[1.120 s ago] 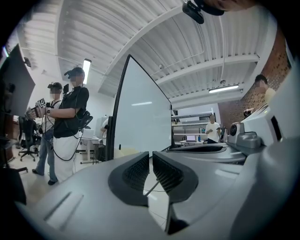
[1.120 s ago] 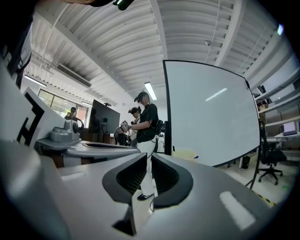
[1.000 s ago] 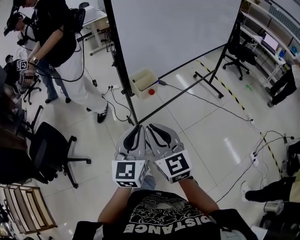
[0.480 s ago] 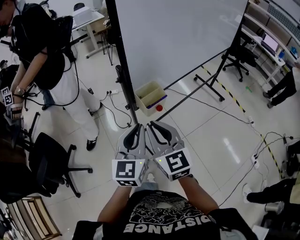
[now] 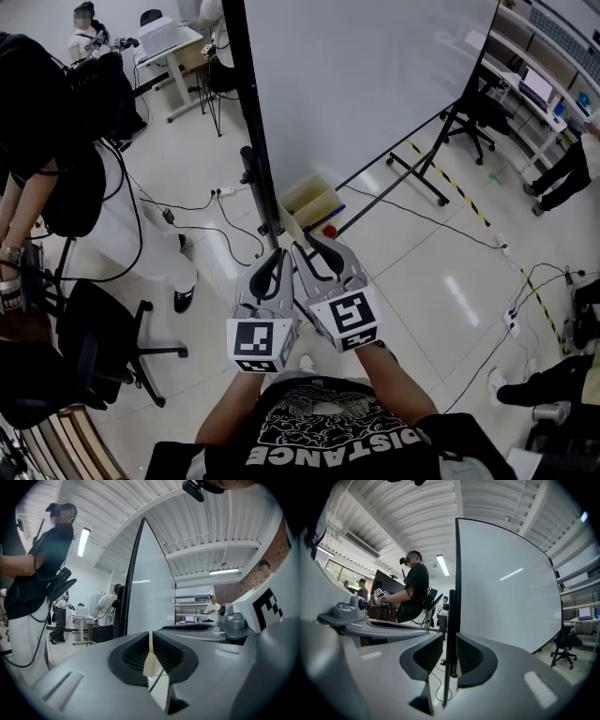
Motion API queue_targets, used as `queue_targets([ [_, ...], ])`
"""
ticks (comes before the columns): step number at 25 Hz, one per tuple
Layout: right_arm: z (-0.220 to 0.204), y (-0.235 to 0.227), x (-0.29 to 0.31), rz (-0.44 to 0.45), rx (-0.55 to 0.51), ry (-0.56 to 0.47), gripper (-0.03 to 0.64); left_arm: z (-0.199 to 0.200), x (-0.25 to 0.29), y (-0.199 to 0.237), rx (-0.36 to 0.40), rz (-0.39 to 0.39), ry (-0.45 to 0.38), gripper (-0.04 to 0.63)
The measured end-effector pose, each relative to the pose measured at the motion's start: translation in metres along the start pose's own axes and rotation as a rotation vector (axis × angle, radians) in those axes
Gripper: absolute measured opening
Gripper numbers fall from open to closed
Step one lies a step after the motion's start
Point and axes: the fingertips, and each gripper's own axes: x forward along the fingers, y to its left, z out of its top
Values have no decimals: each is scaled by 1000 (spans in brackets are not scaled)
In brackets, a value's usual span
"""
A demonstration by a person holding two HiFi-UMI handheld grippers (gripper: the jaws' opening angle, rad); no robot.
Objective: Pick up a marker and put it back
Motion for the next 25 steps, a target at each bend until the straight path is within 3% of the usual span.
queue_targets([
  [7, -12, -14, 30, -21, -7, 30, 87, -6, 12, 16, -6, -4, 8, 14],
  [25, -38, -31, 77, -26, -23, 105, 94, -10, 30, 41, -3, 8, 27, 14],
])
